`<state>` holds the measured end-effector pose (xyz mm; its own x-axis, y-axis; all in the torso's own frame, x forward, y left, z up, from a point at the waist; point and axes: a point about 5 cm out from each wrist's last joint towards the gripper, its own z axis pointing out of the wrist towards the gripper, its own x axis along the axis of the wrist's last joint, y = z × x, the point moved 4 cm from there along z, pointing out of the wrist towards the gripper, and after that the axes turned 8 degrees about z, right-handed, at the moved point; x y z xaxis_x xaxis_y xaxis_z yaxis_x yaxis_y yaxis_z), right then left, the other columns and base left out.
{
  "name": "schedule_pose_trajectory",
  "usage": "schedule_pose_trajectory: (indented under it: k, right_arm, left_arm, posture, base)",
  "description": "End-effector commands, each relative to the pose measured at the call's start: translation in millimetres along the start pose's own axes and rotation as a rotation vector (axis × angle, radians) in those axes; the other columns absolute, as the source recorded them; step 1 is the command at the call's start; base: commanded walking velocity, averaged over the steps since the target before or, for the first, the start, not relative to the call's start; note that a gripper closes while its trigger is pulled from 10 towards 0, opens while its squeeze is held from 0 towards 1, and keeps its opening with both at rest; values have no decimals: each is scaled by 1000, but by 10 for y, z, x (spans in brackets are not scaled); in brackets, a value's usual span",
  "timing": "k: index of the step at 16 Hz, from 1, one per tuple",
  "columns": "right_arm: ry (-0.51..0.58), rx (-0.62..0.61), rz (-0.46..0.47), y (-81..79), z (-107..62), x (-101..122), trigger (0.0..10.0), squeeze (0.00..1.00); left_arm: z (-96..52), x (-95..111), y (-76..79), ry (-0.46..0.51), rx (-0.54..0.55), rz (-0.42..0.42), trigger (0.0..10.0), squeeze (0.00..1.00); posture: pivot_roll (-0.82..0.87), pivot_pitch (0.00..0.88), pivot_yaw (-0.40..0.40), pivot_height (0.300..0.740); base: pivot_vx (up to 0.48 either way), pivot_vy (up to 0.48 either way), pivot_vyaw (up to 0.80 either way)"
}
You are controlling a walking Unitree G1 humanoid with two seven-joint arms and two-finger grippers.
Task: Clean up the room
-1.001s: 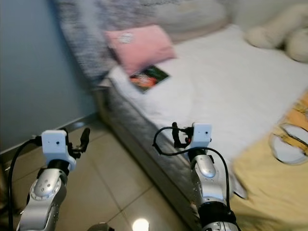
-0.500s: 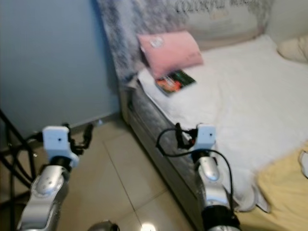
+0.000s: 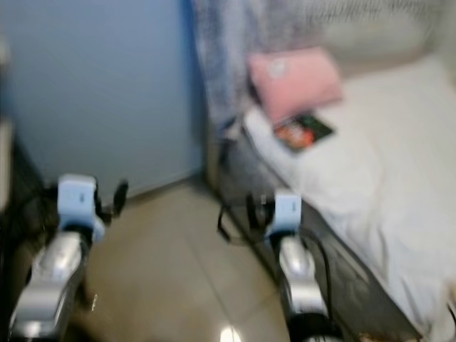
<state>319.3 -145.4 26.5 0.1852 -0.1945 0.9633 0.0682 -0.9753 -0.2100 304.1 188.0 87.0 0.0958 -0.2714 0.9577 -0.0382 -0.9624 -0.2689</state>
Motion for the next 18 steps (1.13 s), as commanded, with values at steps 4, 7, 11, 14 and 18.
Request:
schedule_pose_trajectory:
  k: [4,7,11,14,18]
  right_arm:
    - [26,-25,-3,29,55,88,10000,0]
    - [35,-8,-1,3,81,116,10000,0]
    - [43,20,-8,-40,98,143,10000,0]
    - [47,10,-3,-35,110,154,10000,0]
    - [37,50,-24,-43,78,141,10000,24]
  left_arm:
    - [105,87,155,9,-63,7,10000,0]
    - [106,131,159,32,-49,-12,10000,0]
    - [116,123,190,23,-32,-10,10000,0]
    - [138,119,169,20,-27,-19,10000,0]
    - [54,-72,78,-66,70,-64,10000,0]
  posture:
    - [-26,0,11,740]
    - [-22,0,9,740]
    - [-20,0,7,740]
    - [-21,0,9,740]
    - [-18,0,0,740]
  base:
    - [240,0,0]
    - [220,-230,0]
    - [337,-338,416]
    - [339,-336,538]
    - [99,-66,509]
